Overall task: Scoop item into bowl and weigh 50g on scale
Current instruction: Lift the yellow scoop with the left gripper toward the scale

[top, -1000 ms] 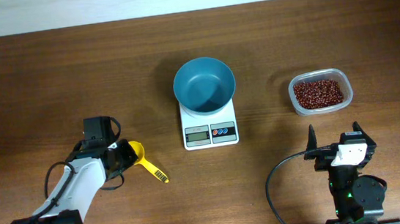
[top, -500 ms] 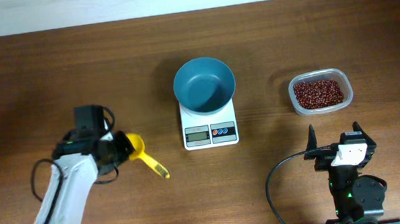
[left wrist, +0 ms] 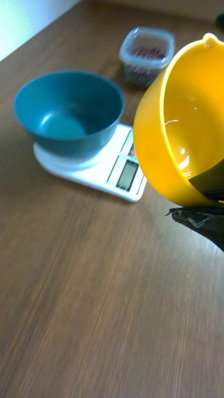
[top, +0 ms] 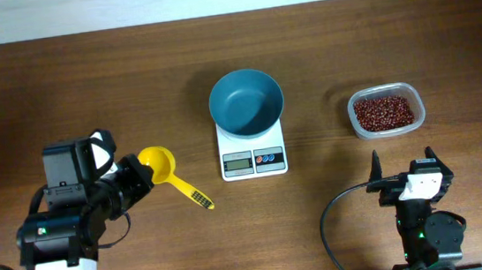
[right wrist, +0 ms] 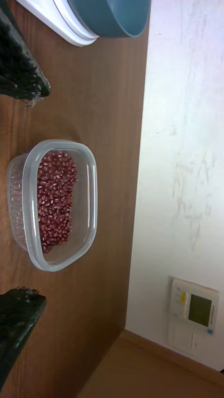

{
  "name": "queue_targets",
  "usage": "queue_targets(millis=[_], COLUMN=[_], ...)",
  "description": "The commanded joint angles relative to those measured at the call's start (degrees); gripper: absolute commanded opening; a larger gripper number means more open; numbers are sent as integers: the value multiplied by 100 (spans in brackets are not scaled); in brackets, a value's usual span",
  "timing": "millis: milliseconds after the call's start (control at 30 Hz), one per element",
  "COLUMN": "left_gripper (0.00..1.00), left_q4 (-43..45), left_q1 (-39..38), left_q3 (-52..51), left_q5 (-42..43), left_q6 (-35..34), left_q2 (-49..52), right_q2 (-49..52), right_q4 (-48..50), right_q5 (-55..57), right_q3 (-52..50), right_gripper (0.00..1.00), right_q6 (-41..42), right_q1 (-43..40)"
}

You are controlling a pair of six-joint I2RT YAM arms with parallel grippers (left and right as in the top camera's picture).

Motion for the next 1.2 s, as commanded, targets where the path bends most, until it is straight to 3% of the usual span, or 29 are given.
queue_targets(millis=[0,67,133,233,333,533,600,733,833,900,1033,1167], left_gripper=[0,0,0,0,0,0,0,0,0,0,0,0], left_q4=[-13,-61,-136,-129,-120,-111,-94,-98,-98,-98,-98,-98], left_q1=[-9,-9,-9,-9,-9,-9,-9,-9,-9,-9,-33,-240], left_q3=[68,68,68,68,68,68,68,68,68,68,68,68], left_q5=[573,557,549,527,529,529,527,535,553,555,555,549], left_q6=[-94,-153,-404,-811,-1261,-1294,-1294,-1296,-1296,-1307,-1862,-2339], left_q2=[-4,31,83,195,317,439,439,439,439,439,439,439], right_q2=[-39,-39,-39,-39,-39,-39,-39,-39,-37,24,654,1720], right_q4=[-44,33,-33,52,85,282,269,256,1134,1075,-136,-2039], right_q5=[-11,-63,-490,-1318,-2367,-5914,-6142,-4996,-4612,-4454,-4581,-4990], right_q3=[-28,-28,-28,-26,-15,-17,-28,-28,87,450,1716,3139], right_gripper=[99,98,99,99,98,99,99,99,99,99,99,99], right_q6=[0,76,673,2433,3560,5060,5189,5195,5318,5388,5056,4710], right_q1=[44,44,44,48,48,52,52,52,52,48,50,50])
